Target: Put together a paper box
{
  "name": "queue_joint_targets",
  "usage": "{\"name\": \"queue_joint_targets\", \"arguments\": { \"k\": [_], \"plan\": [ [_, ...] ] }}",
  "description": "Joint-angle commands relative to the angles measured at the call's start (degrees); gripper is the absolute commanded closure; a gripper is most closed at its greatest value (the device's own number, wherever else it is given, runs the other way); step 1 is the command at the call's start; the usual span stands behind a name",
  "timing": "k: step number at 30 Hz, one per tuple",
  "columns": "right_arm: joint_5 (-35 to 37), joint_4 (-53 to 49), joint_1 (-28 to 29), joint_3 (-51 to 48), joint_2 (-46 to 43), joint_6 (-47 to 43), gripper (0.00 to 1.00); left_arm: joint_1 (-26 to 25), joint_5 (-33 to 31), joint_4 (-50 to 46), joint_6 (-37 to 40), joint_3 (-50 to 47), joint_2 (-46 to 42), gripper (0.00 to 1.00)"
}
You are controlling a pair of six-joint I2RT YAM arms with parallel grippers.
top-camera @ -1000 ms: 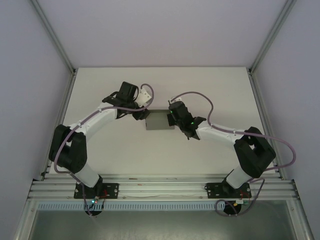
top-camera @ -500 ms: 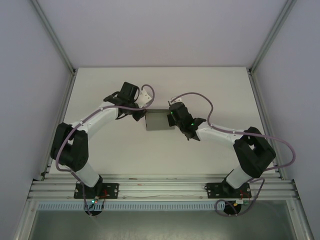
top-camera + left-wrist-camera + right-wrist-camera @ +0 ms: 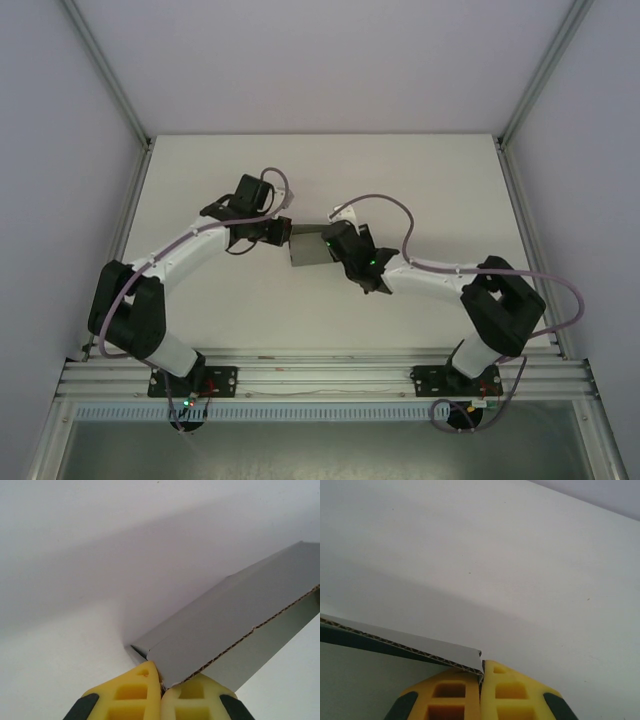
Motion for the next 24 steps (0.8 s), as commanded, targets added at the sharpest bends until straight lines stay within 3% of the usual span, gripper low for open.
{"name": "queue_joint_targets", "arguments": {
  "k": [1, 5, 8, 13, 19, 24],
  "plan": [
    [1.4, -7.7, 0.8, -3.8, 2.9, 0.2, 1.0, -0.2, 0.5, -2.9, -10.0, 2.8, -2.2, 1.0],
    [2.0, -6.8, 1.3, -4.3, 2.4, 1.1, 1.0, -0.8, 1.5, -2.5, -13.5, 3.0, -2.1, 1.0],
    [1.3, -5.5, 1.5, -5.0, 2.0, 1.5, 1.0, -2.1, -3.6, -0.2, -15.2, 0.3, -2.5, 1.0],
    [2.8, -5.1, 1.8, -5.2, 2.0, 1.9, 1.0, -3.0, -6.8, 1.1, -16.4, -2.3, -1.6, 1.0],
    [3.3, -4.6, 1.9, -5.4, 1.6, 3.3, 1.0, -3.4, -5.6, 1.8, -18.9, -4.2, 0.6, 1.0],
    [4.1, -3.4, 2.0, -6.9, 0.3, 3.6, 1.0, -5.7, -12.2, -1.6, -18.2, -6.0, 0.5, 1.0]
  ]
}}
